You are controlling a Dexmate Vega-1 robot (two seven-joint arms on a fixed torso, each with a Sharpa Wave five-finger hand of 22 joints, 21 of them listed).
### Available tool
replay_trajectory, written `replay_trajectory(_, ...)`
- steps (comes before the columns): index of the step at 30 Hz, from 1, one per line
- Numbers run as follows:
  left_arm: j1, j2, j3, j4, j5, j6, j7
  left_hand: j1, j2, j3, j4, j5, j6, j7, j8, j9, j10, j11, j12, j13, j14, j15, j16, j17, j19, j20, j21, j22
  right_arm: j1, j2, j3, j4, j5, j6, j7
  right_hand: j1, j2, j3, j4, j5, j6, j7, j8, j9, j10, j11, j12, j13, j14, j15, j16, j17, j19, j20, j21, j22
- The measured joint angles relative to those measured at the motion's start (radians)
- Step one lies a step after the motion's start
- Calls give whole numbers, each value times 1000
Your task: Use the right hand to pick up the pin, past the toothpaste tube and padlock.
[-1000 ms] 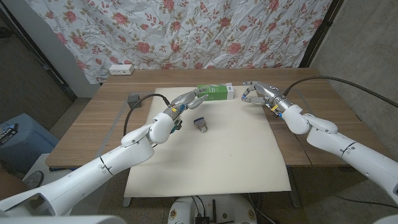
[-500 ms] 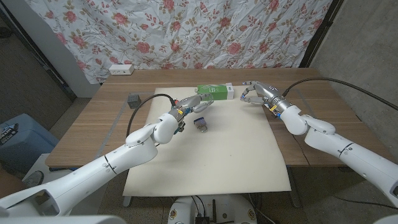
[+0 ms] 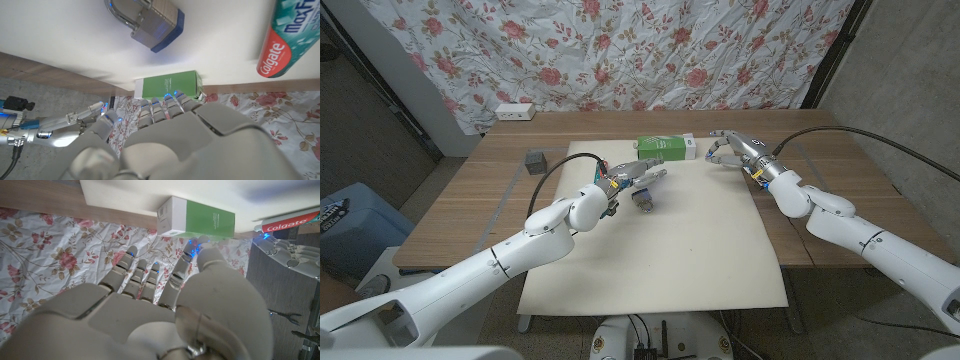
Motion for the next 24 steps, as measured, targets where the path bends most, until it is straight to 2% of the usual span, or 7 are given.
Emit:
replay_trajectory(16, -21, 4, 41, 11, 91, 26, -93, -4, -4, -21, 7, 0, -16, 2, 0, 0, -16, 2, 0, 0, -24, -1, 0, 0, -30, -5, 0, 0, -4, 8, -5, -6, 3, 1, -10, 0, 0, 0, 0, 0, 3, 2, -3, -5, 0, 0, 0, 0, 0, 0, 0, 0, 0, 0, 0, 0)
replay_trajectory(17, -23, 4, 43, 13, 97, 26, -100, -4, -4, -23, 7, 0, -20, 2, 0, 0, -16, 2, 0, 0, -25, 0, 0, 0, -31, -3, 0, 0, -5, 9, -6, -7, 3, 2, -10, 0, 0, 0, 0, 0, 17, -6, -8, -6, 0, 0, 0, 0, 0, 0, 0, 0, 0, 0, 0, 0)
replay_trajectory(24, -34, 3, 52, 26, 117, 27, -137, -7, -1, -34, 9, 0, -29, 3, 0, 0, -25, 0, 0, 0, -38, -3, -5, 0, -48, -1, 0, 0, -9, 13, -8, -13, 5, 3, -10, 0, 0, 0, 0, 0, 18, -7, -7, -6, 0, 0, 0, 0, 0, 0, 0, 0, 0, 0, 0, 0)
